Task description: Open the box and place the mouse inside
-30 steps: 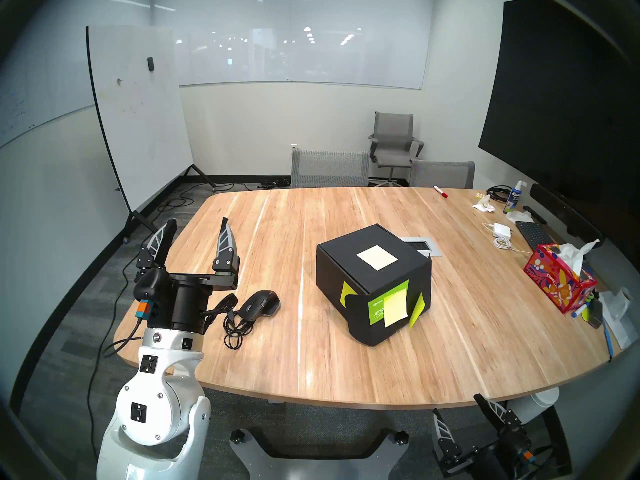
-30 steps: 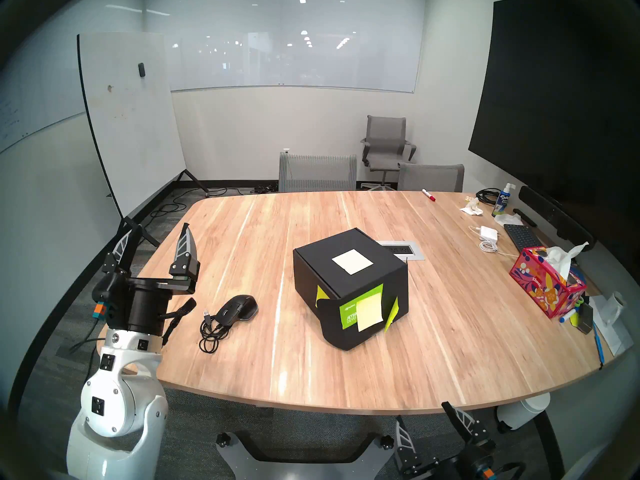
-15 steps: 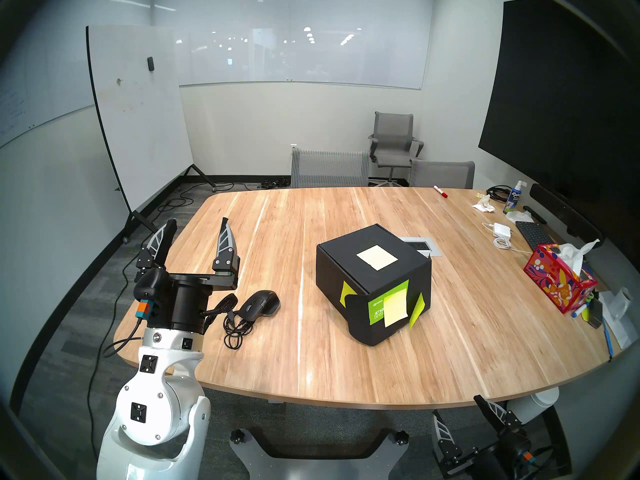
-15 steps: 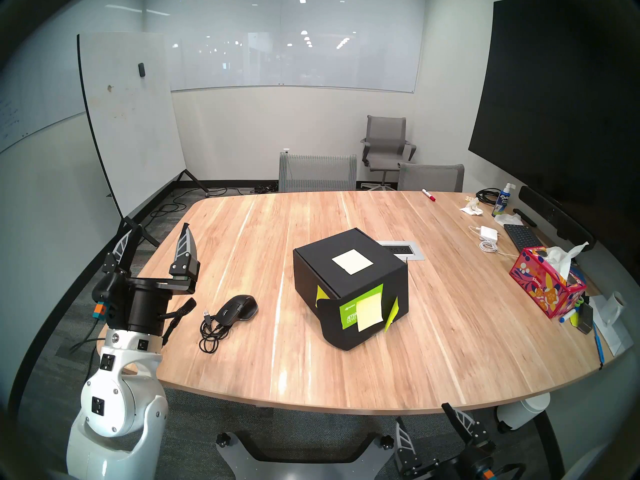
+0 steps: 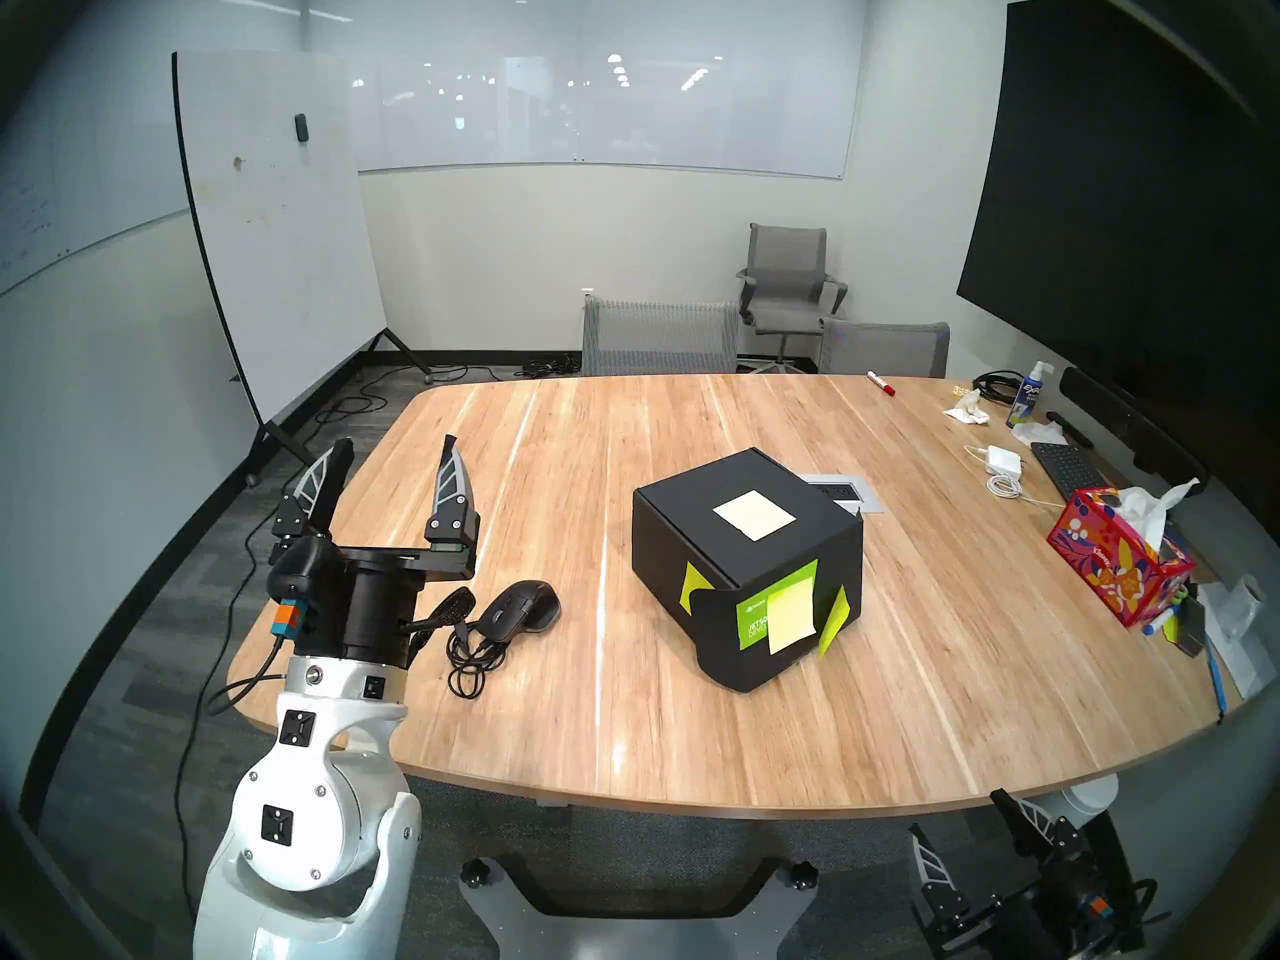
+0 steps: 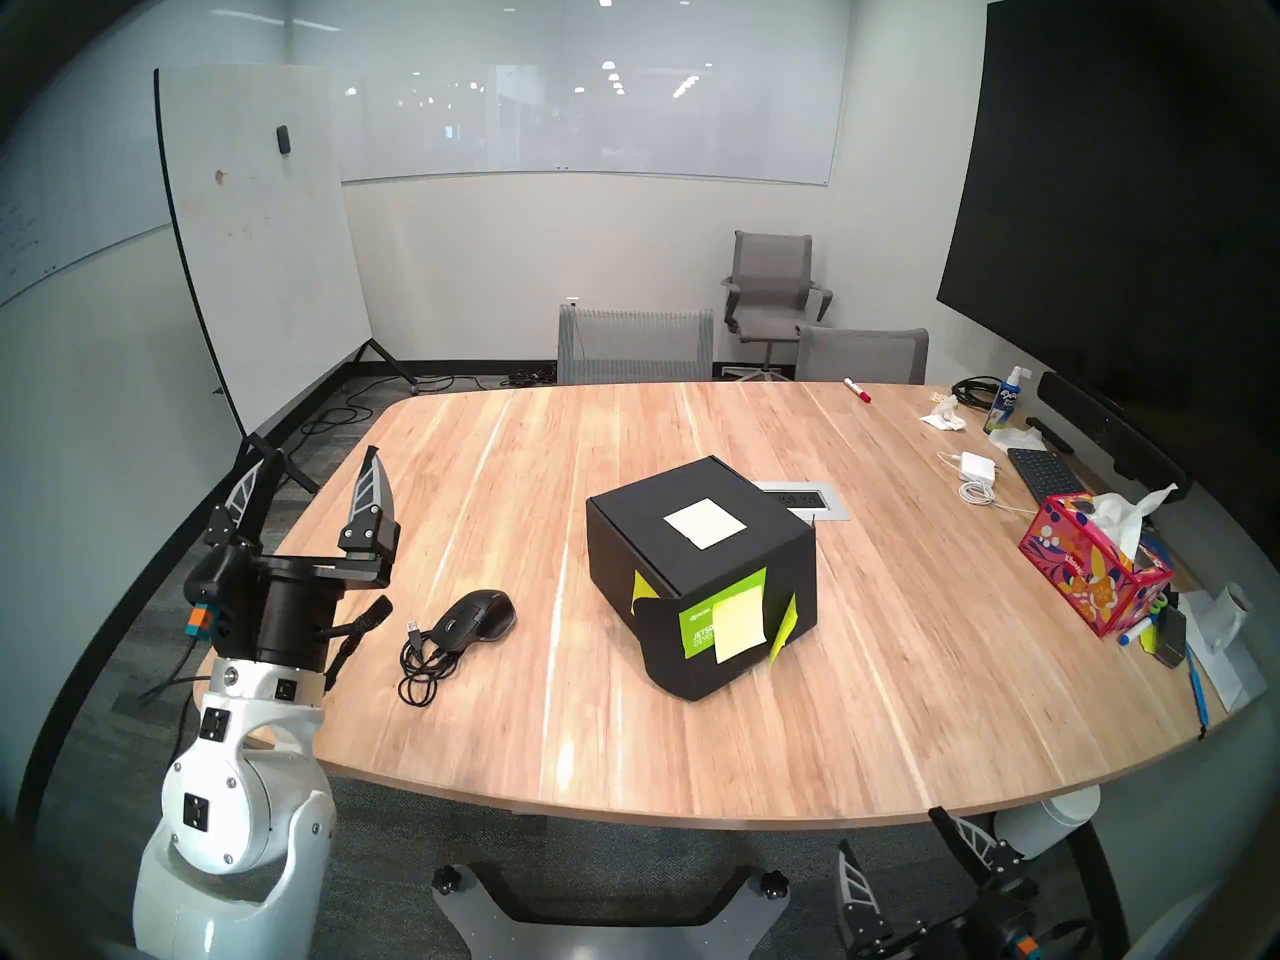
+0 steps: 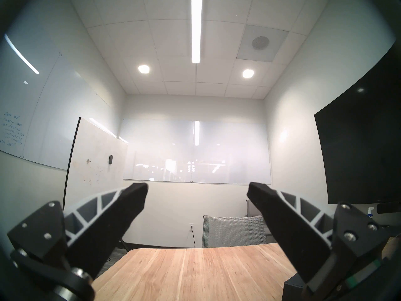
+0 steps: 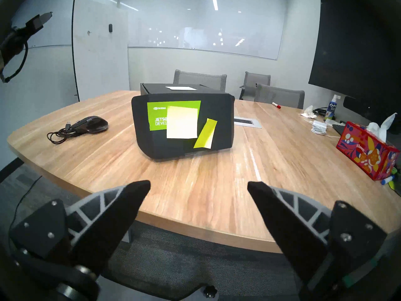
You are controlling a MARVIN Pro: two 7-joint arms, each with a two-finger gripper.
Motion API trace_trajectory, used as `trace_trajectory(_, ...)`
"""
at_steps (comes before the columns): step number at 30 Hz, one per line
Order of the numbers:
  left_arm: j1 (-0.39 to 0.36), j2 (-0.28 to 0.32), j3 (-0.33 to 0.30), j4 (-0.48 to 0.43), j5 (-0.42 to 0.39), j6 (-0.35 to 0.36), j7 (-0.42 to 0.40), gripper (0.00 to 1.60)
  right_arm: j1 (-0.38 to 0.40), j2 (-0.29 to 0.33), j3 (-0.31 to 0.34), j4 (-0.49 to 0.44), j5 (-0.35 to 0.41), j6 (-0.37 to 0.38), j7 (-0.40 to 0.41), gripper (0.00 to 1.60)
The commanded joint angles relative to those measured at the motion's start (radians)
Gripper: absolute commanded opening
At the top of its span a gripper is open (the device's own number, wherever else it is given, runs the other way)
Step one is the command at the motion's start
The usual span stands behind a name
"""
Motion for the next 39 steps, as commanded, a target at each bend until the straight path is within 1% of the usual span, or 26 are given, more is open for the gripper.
trace_trajectory(1,0.000,-0.001,0.000,-0.016,-0.001,-0.003,0.000,1.60,0.000,0.014,0.149,-0.013,0.100,0.002,0.032,1.60)
trace_trajectory(4,0.000,-0.001,0.000,-0.015,-0.001,-0.003,0.000,1.60,0.000,0.027,0.213,0.003,0.142,0.005,0.054,1.60)
trace_trajectory(5,0.000,-0.001,0.000,-0.015,-0.001,-0.003,0.000,1.60,0.000,0.037,0.212,0.010,0.151,0.003,0.049,1.60)
trace_trajectory(6,0.000,-0.001,0.000,-0.015,-0.001,-0.003,0.000,1.60,0.000,0.041,0.241,0.015,0.167,0.006,0.064,1.60)
trace_trajectory(7,0.000,-0.001,0.000,-0.015,-0.001,-0.003,0.000,1.60,0.000,0.049,0.252,0.022,0.183,0.005,0.072,1.60)
trace_trajectory(8,0.000,-0.001,0.000,-0.015,-0.001,-0.003,0.000,1.60,0.000,0.055,0.282,0.027,0.202,0.009,0.089,1.60)
trace_trajectory(9,0.000,-0.001,0.000,-0.015,-0.001,-0.003,0.000,1.60,0.000,0.067,0.274,0.036,0.208,0.006,0.079,1.60)
trace_trajectory(10,0.000,-0.001,0.000,-0.015,-0.001,-0.003,0.000,1.60,0.000,0.077,0.319,0.046,0.233,0.014,0.105,1.60)
trace_trajectory(11,-0.001,-0.001,0.000,-0.015,-0.001,-0.004,0.000,1.60,0.000,0.094,0.309,0.060,0.239,0.010,0.092,1.60)
trace_trajectory(12,-0.001,-0.001,0.000,-0.015,-0.001,-0.004,0.000,1.60,0.000,0.105,0.361,0.071,0.267,0.021,0.122,1.60)
trace_trajectory(13,-0.001,-0.001,0.000,-0.015,-0.001,-0.004,0.000,1.60,0.000,0.129,0.339,0.089,0.274,0.015,0.102,1.60)
trace_trajectory(14,-0.001,-0.001,0.000,-0.015,-0.001,-0.004,0.000,1.60,0.000,0.142,0.372,0.101,0.289,0.023,0.115,1.60)
trace_trajectory(17,-0.001,-0.001,0.000,-0.015,-0.001,-0.004,0.000,1.60,0.000,0.185,0.433,0.155,0.338,0.041,0.145,1.60)
trace_trajectory(19,-0.001,-0.001,0.000,-0.014,0.000,-0.004,0.000,1.60,0.000,0.196,0.451,0.185,0.344,0.047,0.149,1.60)
trace_trajectory(20,-0.001,-0.001,0.000,-0.014,0.000,-0.004,0.000,1.60,0.011,0.223,0.484,0.211,0.364,0.060,0.170,1.60)
trace_trajectory(21,-0.001,-0.001,0.000,-0.014,0.000,-0.004,0.000,1.60,0.018,0.218,0.484,0.220,0.365,0.060,0.169,1.60)
trace_trajectory(23,-0.001,-0.001,0.000,-0.014,0.000,-0.004,0.000,1.60,0.038,0.250,0.519,0.254,0.387,0.077,0.193,1.60)
trace_trajectory(24,-0.001,-0.001,0.000,-0.014,0.000,-0.004,0.000,1.60,0.054,0.256,0.535,0.272,0.396,0.086,0.210,1.60)
trace_trajectory(27,-0.001,-0.001,0.000,-0.014,0.000,-0.004,0.000,1.60,0.087,0.302,0.564,0.321,0.421,0.107,0.241,1.60)
trace_trajectory(28,-0.001,-0.001,0.000,-0.014,0.000,-0.004,0.000,1.60,0.105,0.297,0.573,0.328,0.419,0.113,0.251,1.60)
trace_trajectory(32,-0.001,-0.001,0.000,-0.014,0.000,-0.004,0.000,1.60,0.164,0.347,0.594,0.385,0.433,0.141,0.300,1.60)
trace_trajectory(37,-0.001,-0.001,0.000,-0.014,0.000,-0.004,0.000,1.60,0.223,0.402,0.595,0.435,0.434,0.170,0.328,1.60)
trace_trajectory(38,-0.001,-0.001,0.000,-0.014,0.000,-0.004,0.000,1.60,0.254,0.432,0.598,0.462,0.432,0.180,0.346,1.60)
trace_trajectory(39,-0.001,-0.001,0.000,-0.014,0.000,-0.004,0.000,1.60,0.255,0.432,0.595,0.460,0.431,0.182,0.342,1.60)
